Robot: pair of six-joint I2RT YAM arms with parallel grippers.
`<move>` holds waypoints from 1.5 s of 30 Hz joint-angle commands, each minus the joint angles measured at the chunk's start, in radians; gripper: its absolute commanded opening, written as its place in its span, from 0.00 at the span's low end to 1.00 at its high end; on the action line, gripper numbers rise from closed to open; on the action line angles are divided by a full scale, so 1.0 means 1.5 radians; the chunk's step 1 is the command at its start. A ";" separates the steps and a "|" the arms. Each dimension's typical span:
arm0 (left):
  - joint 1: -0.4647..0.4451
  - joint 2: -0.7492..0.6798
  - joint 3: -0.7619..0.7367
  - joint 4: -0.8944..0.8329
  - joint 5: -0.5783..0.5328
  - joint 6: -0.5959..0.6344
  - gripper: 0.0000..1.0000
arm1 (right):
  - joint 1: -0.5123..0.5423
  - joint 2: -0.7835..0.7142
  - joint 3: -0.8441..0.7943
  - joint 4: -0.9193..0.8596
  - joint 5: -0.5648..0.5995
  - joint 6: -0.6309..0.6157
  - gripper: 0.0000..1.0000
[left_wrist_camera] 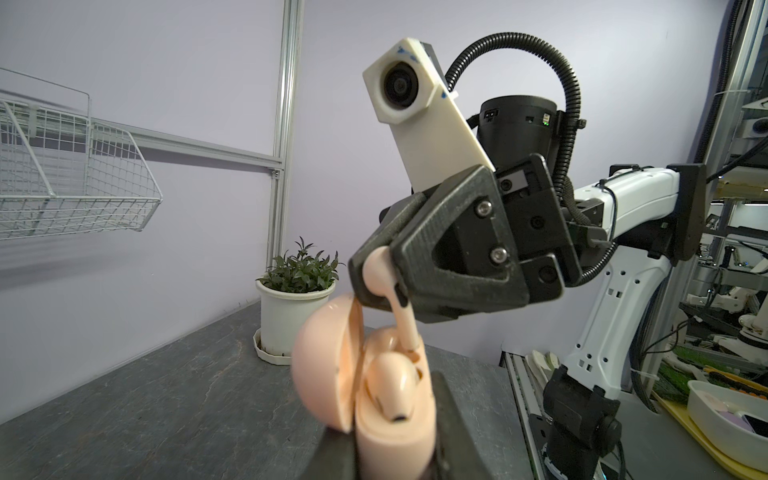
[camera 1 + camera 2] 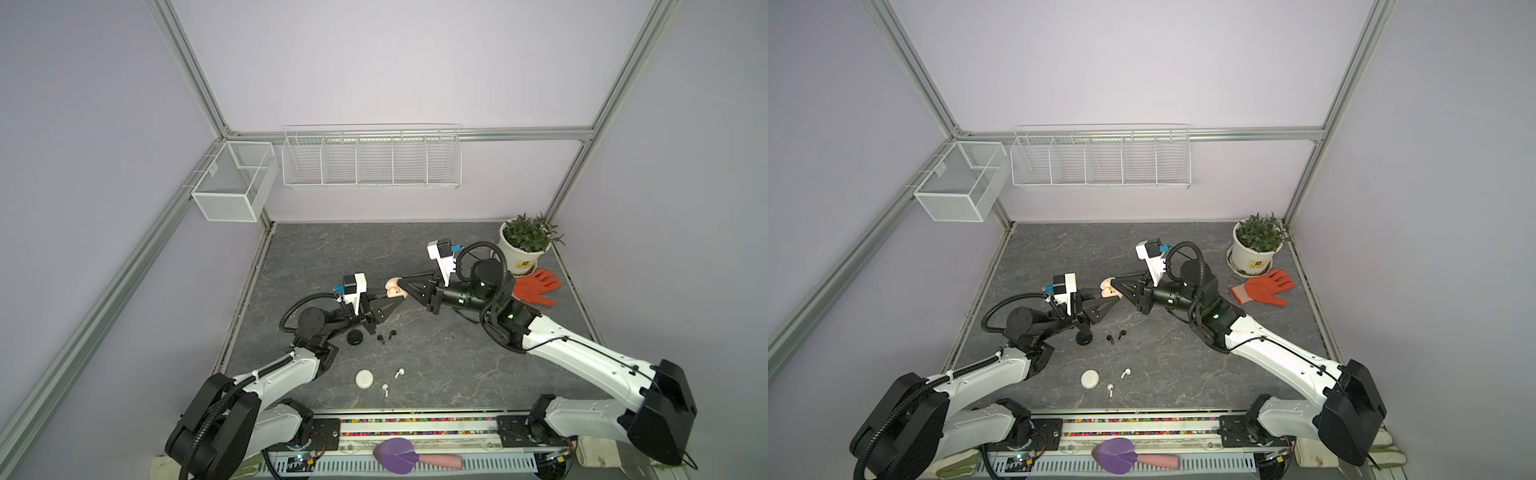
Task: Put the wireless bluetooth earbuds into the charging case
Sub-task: 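Lower the earbud into the empty cavity of the case held by the left gripper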
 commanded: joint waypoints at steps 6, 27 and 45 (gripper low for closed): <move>0.000 -0.011 -0.006 0.010 -0.007 0.014 0.00 | 0.012 -0.013 -0.014 -0.001 0.017 -0.014 0.07; 0.000 -0.016 -0.003 0.003 -0.007 0.016 0.00 | 0.019 -0.005 0.001 -0.010 0.040 -0.019 0.07; 0.000 -0.028 -0.009 -0.014 -0.011 0.033 0.00 | 0.025 -0.015 -0.002 -0.041 0.054 -0.032 0.11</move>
